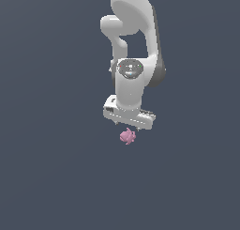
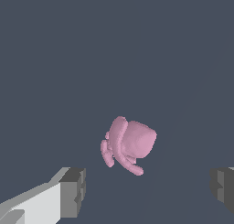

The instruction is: Pick up the object and move it to a goal position.

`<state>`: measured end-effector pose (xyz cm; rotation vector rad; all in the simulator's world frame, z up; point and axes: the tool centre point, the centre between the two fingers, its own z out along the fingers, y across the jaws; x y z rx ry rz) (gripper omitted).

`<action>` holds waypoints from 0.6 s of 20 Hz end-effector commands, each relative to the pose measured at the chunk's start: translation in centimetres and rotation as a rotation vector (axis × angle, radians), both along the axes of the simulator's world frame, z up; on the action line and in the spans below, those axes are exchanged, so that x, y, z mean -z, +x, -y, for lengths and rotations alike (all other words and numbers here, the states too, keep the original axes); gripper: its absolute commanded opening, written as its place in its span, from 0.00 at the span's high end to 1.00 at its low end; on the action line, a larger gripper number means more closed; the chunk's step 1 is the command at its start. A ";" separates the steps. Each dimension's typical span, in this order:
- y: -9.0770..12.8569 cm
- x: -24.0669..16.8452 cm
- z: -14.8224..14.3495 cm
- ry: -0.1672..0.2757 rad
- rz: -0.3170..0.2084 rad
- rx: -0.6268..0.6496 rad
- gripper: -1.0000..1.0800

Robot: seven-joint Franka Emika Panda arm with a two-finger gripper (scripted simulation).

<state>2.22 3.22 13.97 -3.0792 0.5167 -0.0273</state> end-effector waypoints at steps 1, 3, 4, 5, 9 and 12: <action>0.0 0.8 -0.2 0.000 -0.005 0.067 0.04; 0.1 1.5 -0.3 -0.001 -0.008 0.119 0.04; 0.1 1.8 -0.4 -0.002 -0.010 0.145 0.04; 0.1 2.2 -0.5 -0.003 -0.012 0.169 0.04; 0.1 3.2 -0.7 -0.006 -0.017 0.255 0.04; 0.1 3.9 -0.8 -0.008 -0.020 0.304 0.04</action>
